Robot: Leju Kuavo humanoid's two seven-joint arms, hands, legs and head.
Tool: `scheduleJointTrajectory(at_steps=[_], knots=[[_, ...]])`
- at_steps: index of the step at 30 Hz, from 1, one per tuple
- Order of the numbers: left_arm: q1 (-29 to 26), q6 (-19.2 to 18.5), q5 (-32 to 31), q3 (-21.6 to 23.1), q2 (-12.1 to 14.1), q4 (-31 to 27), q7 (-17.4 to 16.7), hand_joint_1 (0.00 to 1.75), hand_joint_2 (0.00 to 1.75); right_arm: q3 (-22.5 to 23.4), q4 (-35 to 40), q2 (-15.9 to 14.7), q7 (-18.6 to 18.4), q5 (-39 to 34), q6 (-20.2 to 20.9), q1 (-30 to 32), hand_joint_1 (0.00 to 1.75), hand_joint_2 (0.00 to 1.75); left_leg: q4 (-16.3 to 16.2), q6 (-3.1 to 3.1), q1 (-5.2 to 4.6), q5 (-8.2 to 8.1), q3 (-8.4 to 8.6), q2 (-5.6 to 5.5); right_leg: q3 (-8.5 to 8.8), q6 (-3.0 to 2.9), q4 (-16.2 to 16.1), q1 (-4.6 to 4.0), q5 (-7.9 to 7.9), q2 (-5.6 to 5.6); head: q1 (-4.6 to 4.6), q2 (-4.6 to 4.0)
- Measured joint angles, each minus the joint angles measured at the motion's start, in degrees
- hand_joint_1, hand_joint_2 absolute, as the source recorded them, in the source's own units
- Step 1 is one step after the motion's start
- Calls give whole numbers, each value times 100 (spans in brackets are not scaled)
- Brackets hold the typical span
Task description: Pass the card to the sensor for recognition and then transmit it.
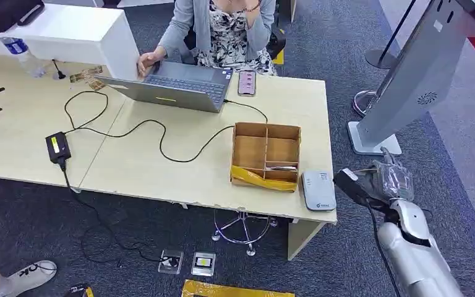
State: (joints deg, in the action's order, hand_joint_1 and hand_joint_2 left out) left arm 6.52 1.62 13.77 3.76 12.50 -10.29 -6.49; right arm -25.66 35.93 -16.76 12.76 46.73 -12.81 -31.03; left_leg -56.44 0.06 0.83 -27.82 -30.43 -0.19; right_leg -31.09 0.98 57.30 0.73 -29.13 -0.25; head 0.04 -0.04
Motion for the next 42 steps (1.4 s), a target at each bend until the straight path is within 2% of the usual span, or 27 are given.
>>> scheduleJointTrajectory(at_steps=[5,11,18,30,42], knots=[[0,-7,2,24,0,2,0,0,0,-2,221,11,-164,-2,151,160,175,175,0,0,0,0,-1,0,0,0,0,0,0,0,0,0],[1,-20,-4,48,-7,2,0,0,0,-9,439,46,-164,20,159,263,175,175,0,0,0,0,-2,0,1,0,0,0,0,-2,0,0],[3,-31,-7,127,-7,4,-9,0,0,-41,815,140,-251,236,494,416,175,175,0,0,0,0,-2,0,0,0,0,0,0,-3,0,0],[3,-35,-50,168,0,4,-50,0,0,-114,900,203,-199,168,500,606,175,175,0,0,0,0,-2,0,-1,0,0,0,0,0,0,0],[6,-66,-101,280,90,4,-42,0,0,-179,544,203,-13,190,360,383,175,175,0,0,0,0,-2,0,-1,0,0,0,0,0,2,0]])
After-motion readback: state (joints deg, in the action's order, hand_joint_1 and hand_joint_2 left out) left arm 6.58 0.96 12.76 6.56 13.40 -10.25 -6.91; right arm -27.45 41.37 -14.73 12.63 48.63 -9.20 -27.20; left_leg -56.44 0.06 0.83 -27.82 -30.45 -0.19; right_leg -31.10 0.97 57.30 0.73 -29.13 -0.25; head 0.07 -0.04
